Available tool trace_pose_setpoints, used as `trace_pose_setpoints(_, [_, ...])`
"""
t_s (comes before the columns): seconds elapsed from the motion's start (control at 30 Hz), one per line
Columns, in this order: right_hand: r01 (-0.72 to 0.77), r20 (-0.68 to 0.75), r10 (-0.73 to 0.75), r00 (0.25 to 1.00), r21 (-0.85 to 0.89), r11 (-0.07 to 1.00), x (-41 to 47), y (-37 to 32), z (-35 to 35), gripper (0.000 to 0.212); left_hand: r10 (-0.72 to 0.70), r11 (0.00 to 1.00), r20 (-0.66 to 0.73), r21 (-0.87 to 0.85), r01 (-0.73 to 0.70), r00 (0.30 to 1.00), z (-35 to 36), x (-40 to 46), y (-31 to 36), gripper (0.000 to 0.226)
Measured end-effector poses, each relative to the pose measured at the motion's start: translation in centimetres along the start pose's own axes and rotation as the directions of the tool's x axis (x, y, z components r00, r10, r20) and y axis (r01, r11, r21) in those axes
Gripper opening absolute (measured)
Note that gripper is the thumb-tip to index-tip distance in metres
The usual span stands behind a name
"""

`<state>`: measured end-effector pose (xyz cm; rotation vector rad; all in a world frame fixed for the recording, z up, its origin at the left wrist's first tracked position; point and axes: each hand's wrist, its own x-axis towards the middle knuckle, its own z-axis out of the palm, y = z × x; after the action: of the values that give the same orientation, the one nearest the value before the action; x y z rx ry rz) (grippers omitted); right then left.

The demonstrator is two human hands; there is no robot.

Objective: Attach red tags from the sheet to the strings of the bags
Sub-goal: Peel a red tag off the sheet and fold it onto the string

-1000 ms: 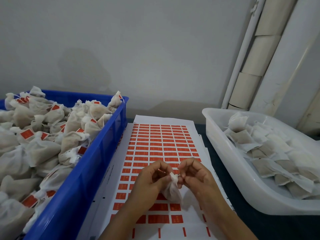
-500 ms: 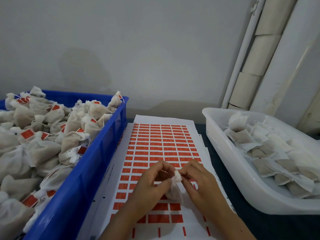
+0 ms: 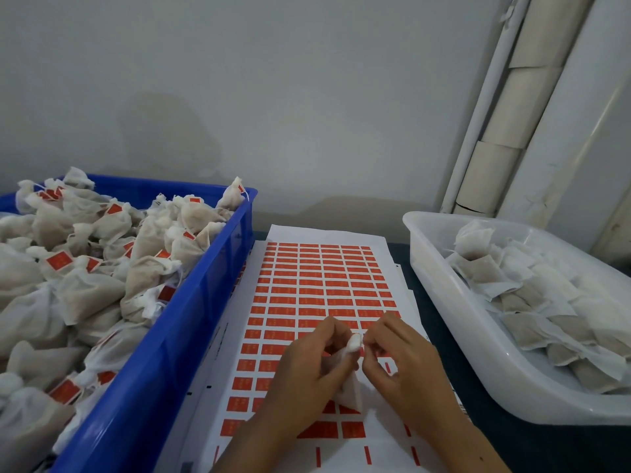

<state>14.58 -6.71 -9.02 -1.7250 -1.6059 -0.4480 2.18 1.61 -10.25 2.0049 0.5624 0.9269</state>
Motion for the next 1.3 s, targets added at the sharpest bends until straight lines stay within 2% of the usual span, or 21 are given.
trace_pose_setpoints(0.17, [0.029, -0.083, -0.031, 0.996, -0.030, 0.999, 0.0, -0.2, 0.0, 0.010, -0.003, 0.998, -0.055, -0.057, 0.000, 0.999, 0.2, 0.1, 0.4, 0.004])
trace_pose_setpoints(0.33, [-0.006, -0.138, 0.002, 0.990, -0.030, 1.000, 0.2, -0.4, 0.1, 0.007, -0.035, 0.994, -0.122, -0.107, 0.022, 0.992, 0.3, 0.3, 0.6, 0.007])
trace_pose_setpoints(0.43, [-0.032, -0.130, 0.033, 0.991, 0.008, 0.999, 0.3, -0.3, 0.0, 0.007, -0.060, 0.990, -0.135, -0.134, 0.041, 0.989, 0.1, 0.3, 0.6, 0.016])
trace_pose_setpoints(0.53, [-0.064, -0.098, 0.070, 0.993, 0.066, 0.996, 0.2, -0.2, 0.0, 0.009, -0.088, 0.987, -0.132, -0.144, 0.068, 0.987, 0.0, 0.4, 0.3, 0.006])
trace_pose_setpoints(0.7, [-0.053, -0.048, 0.057, 0.997, 0.071, 0.996, 0.1, 0.0, 0.2, 0.008, -0.112, 0.984, -0.095, -0.152, 0.096, 0.989, 0.0, 0.3, 0.2, 0.006])
trace_pose_setpoints(0.87, [-0.235, -0.026, 0.245, 0.969, 0.197, 0.952, 0.1, 0.5, 0.2, 0.020, -0.082, 0.990, -0.042, -0.119, 0.077, 0.996, 0.1, 0.4, 0.2, 0.010])
trace_pose_setpoints(1.03, [-0.286, 0.073, 0.276, 0.958, 0.260, 0.922, 0.2, 1.0, -0.1, 0.022, -0.135, 0.984, -0.068, -0.129, 0.125, 0.989, -0.3, 0.7, -0.1, 0.009])
trace_pose_setpoints(1.13, [-0.352, 0.162, 0.314, 0.936, 0.361, 0.864, 0.5, 1.2, -0.5, 0.011, -0.215, 0.963, -0.097, -0.185, 0.195, 0.972, -0.9, 0.8, -0.4, 0.008])
trace_pose_setpoints(1.3, [-0.488, 0.127, 0.483, 0.866, 0.422, 0.764, 0.7, 2.9, -1.3, 0.004, -0.300, 0.940, -0.119, -0.206, 0.272, 0.947, -1.0, 0.8, -0.6, 0.007])
